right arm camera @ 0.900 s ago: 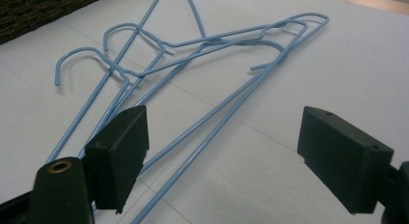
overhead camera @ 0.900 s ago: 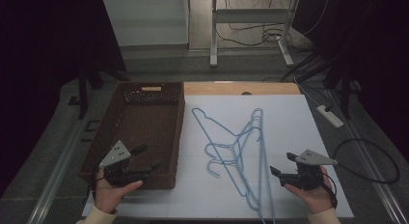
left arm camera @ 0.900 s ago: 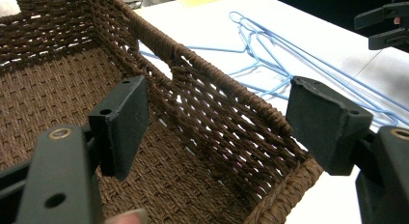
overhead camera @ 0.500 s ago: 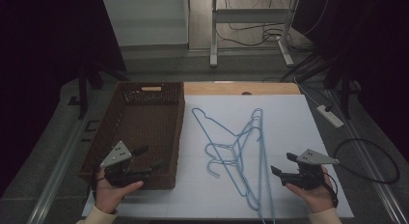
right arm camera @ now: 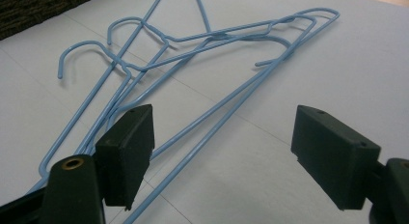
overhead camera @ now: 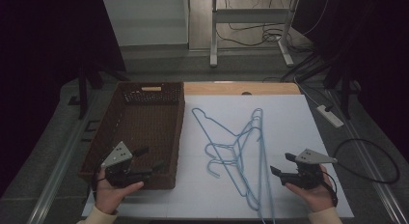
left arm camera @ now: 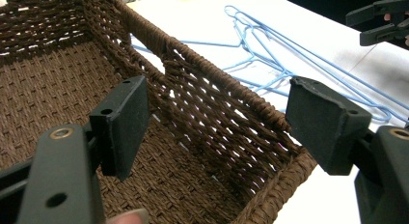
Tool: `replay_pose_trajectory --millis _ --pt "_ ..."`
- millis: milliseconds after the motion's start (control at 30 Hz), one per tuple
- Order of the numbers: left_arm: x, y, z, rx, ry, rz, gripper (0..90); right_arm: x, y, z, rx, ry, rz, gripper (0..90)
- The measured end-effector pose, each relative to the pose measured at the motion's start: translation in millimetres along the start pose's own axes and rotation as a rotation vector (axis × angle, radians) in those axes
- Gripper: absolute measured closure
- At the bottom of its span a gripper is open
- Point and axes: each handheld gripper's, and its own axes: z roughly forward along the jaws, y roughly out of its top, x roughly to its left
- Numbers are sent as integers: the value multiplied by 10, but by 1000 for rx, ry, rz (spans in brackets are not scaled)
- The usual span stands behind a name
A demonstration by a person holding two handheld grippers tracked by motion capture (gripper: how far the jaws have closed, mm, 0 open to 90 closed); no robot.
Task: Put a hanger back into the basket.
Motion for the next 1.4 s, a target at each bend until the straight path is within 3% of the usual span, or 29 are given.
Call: replay_pose_trajectory --millis 267,867,967,1100,1167,1400 --pt "-14 2 9 6 -5 1 249 11 67 36 23 13 -30 248" --pt "-51 7 50 25 -21 11 249 156 580 375 129 142 -120 272" --pt "-62 5 66 31 -26 13 249 240 743 538 189 186 -171 295" --pt "-68 8 71 33 -29 13 249 305 819 638 229 207 -207 298" --pt "-67 9 64 31 -29 13 249 391 904 789 284 222 -244 310" --pt "-60 9 54 29 -26 14 250 517 982 1030 367 260 -286 338"
